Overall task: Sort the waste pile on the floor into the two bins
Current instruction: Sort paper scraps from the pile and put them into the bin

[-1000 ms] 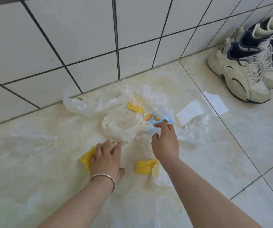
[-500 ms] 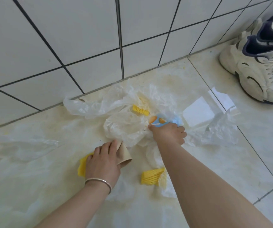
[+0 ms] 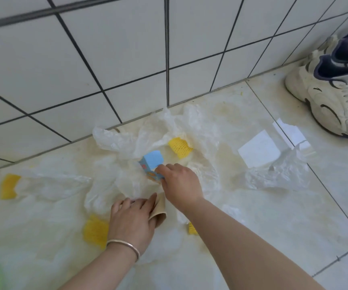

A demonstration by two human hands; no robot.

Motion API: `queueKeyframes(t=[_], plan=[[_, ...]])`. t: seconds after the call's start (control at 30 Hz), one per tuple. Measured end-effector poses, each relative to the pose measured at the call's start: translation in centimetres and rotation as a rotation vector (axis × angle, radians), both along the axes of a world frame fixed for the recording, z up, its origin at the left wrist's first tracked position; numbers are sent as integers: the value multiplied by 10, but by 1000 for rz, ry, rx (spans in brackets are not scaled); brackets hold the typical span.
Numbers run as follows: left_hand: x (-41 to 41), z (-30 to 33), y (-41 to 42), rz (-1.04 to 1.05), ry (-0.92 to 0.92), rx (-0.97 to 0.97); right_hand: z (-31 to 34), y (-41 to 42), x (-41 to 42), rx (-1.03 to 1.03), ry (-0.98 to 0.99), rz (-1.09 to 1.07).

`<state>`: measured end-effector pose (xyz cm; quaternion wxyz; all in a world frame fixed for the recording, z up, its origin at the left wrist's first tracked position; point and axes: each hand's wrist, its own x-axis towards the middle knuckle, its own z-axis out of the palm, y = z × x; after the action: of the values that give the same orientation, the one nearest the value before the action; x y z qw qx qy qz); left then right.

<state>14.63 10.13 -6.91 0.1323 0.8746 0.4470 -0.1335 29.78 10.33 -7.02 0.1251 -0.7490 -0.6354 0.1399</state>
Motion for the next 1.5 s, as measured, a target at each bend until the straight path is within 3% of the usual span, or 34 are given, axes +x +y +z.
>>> queueKeyframes(t=[0.13, 0.23, 0.37, 0.5, 0.63, 0.73, 0.8, 0.9, 1.03, 1.3, 1.5], plan=[[0, 6, -3, 158, -7, -218, 2, -11, -4, 80, -7, 24], [1, 16, -6, 321, -83, -385, 17, -20, 2, 78, 118, -219], [-1, 29, -5, 195, -108, -244, 24, -33, 21, 51, 615, -735], [-3, 43, -8, 290, -343, -227, 35, -55, 35, 114, 949, -948], [1, 62, -15, 529, -665, -260, 59, -81, 47, 195, 1047, -982], [7, 69, -19, 714, -777, -354, 73, -98, 48, 224, 1199, -996], [8, 70, -22, 805, -857, -452, 81, -110, 39, 213, 1310, -960], [4, 77, -38, 926, -1033, -778, 87, -125, 12, 120, 1455, -861], [-12, 87, -64, 885, -1019, -946, 93, -136, -22, 2, 1555, -764], [-83, 131, -82, 789, -977, -953, 128, -141, -94, -65, 1499, -617], [-167, 192, -91, 908, -1231, -906, 180, -134, -169, -27, 1354, -541]])
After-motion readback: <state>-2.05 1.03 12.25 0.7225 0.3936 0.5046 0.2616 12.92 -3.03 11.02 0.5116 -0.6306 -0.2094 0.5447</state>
